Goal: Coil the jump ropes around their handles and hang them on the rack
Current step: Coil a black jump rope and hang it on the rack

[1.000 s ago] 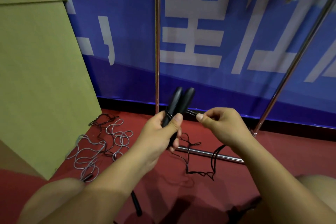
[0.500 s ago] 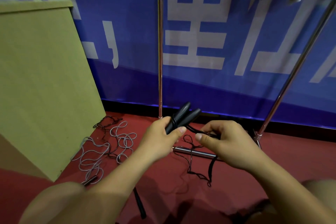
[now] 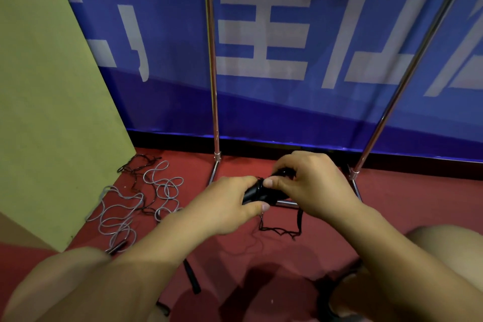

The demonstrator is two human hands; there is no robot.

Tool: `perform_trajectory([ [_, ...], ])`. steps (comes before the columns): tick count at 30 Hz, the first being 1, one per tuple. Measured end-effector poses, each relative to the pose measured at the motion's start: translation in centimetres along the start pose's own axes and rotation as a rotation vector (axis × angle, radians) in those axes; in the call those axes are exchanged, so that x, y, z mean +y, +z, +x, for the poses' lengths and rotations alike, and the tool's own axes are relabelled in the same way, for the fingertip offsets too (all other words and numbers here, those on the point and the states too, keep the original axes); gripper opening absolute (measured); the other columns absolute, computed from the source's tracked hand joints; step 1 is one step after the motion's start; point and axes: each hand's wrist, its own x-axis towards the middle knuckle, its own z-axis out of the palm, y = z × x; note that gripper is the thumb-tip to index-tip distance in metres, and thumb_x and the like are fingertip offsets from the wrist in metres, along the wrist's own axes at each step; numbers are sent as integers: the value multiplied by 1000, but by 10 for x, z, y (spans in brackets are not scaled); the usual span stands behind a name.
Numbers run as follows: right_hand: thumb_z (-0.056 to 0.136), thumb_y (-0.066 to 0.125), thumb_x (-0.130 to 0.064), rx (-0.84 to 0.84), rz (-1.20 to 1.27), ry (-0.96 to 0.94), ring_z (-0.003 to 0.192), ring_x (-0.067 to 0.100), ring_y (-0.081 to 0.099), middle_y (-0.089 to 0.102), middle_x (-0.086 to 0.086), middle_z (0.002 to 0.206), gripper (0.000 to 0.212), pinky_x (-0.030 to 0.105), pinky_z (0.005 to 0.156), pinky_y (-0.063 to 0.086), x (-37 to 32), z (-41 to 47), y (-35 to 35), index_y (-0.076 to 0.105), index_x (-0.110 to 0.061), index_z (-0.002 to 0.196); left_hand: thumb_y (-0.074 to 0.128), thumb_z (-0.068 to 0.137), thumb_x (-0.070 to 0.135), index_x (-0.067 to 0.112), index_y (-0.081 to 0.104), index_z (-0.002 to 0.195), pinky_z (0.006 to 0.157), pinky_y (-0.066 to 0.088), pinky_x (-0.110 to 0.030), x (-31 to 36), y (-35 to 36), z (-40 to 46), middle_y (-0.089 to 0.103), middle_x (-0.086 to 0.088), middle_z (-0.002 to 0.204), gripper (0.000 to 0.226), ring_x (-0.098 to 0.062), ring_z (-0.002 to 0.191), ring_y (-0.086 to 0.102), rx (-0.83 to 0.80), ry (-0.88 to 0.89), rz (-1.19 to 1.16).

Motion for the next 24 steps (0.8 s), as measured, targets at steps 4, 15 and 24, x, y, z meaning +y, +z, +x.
perform_trajectory([
  [4,66,87,-46,-59,164,106,64,0,60,67,-10,66,27,19,60,48,3,4,-7,71,-25,75,67,88,48,31,52,84,61,48,-36,1,-4,-2,62,8,73,23,-12,66,59,-58,47,19],
  [15,69,80,-17,-520,832,143,61,12,55,62,2,64,10,21,60,45,4,5,-20,71,-12,71,68,93,34,21,63,100,52,46,-29,10,-20,-11,71,1,71,16,-16,48,56,-449,27,-313],
  [24,83,58,-5,-689,1304,297,49,9,58,62,2,61,8,19,49,48,0,8,-11,63,-8,78,66,96,27,5,60,100,43,42,-24,14,-34,-16,65,-2,66,23,-15,43,51,-507,35,-464],
])
